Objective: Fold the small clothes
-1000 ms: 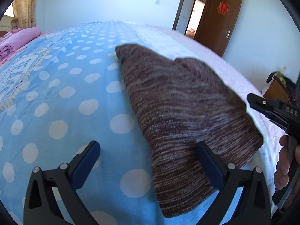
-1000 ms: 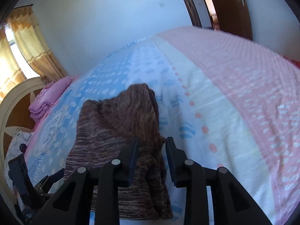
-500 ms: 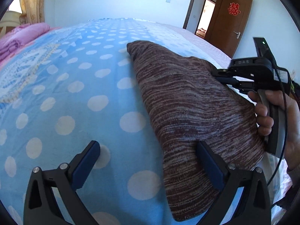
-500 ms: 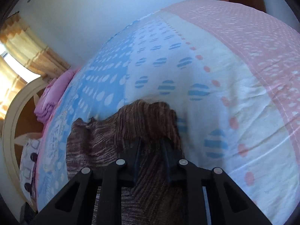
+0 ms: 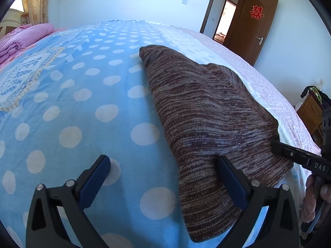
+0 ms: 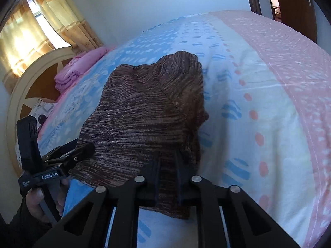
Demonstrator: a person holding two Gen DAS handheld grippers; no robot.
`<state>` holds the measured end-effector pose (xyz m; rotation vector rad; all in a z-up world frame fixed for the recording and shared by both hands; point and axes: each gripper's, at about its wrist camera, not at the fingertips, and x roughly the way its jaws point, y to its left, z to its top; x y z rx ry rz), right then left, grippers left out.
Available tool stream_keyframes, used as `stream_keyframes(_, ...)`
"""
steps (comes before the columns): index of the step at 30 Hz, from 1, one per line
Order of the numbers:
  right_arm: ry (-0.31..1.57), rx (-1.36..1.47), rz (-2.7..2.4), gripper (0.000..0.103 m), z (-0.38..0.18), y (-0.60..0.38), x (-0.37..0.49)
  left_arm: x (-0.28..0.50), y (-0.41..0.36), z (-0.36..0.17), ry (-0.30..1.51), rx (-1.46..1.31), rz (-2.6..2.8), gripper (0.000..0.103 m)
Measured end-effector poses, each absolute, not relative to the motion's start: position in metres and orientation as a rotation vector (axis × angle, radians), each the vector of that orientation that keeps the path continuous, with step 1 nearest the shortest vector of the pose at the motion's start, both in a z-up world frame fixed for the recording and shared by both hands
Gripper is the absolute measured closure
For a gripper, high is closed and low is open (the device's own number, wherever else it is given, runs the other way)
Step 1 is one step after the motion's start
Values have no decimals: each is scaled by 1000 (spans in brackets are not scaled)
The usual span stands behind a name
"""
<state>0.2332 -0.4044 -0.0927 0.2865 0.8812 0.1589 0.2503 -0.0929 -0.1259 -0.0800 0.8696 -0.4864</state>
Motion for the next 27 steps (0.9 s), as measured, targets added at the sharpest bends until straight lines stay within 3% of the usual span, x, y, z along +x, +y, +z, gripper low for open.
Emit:
stream_keyframes(4, 823, 317, 155, 89, -80, -414, 226, 251, -94, -126, 872, -78, -496, 0)
stream_keyframes(5, 800, 323, 144, 80, -78, -417, 227, 250, -95, -126, 870, -73, -498, 0)
stream_keyframes(6, 778, 340, 130, 65, -76, -423, 228, 250, -96, -126, 869, -68, -501, 0)
stream_keyframes(8, 765, 412, 114, 53, -79, -437, 235, 249, -96, -125, 868, -66, -506, 0)
stream_keyframes(24, 814, 578, 110, 53, -101, -475, 341, 246, -104, -124, 865, -35, -544, 0)
stream_keyframes(27, 807, 620, 122, 53, -105, -478, 352, 245, -106, -123, 857, -28, -556, 5)
